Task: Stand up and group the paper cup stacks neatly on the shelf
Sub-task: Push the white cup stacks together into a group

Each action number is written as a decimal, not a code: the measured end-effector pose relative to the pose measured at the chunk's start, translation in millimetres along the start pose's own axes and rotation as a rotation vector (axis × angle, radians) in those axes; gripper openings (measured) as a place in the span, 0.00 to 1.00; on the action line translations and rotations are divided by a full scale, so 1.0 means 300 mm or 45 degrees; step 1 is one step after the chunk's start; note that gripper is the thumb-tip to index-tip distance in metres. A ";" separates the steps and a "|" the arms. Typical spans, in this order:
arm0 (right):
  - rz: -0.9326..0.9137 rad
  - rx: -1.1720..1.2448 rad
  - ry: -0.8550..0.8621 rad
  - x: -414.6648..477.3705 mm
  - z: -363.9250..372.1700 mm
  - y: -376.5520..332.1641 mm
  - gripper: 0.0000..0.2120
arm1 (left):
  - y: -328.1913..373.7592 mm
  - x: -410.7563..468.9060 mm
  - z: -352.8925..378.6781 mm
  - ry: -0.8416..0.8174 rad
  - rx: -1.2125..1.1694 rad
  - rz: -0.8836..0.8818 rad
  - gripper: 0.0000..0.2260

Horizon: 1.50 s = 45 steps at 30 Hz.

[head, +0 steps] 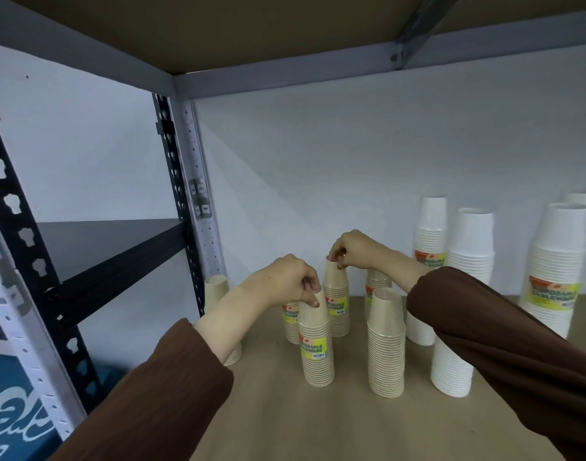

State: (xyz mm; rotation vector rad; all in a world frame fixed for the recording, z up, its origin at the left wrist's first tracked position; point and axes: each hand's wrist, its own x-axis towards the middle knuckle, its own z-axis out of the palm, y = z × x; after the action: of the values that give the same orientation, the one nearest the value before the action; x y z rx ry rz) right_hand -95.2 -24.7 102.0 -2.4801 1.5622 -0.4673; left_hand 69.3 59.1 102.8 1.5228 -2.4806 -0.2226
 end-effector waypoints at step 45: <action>0.089 -0.158 -0.006 -0.435 -0.106 -0.053 0.21 | -0.171 -0.239 0.523 0.177 0.014 -0.557 0.17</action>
State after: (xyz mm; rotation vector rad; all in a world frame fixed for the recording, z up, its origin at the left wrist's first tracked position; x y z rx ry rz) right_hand -145.4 100.4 114.5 -2.5031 1.7193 -0.3646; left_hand 103.1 102.1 -68.8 1.9968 -2.0218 -0.1652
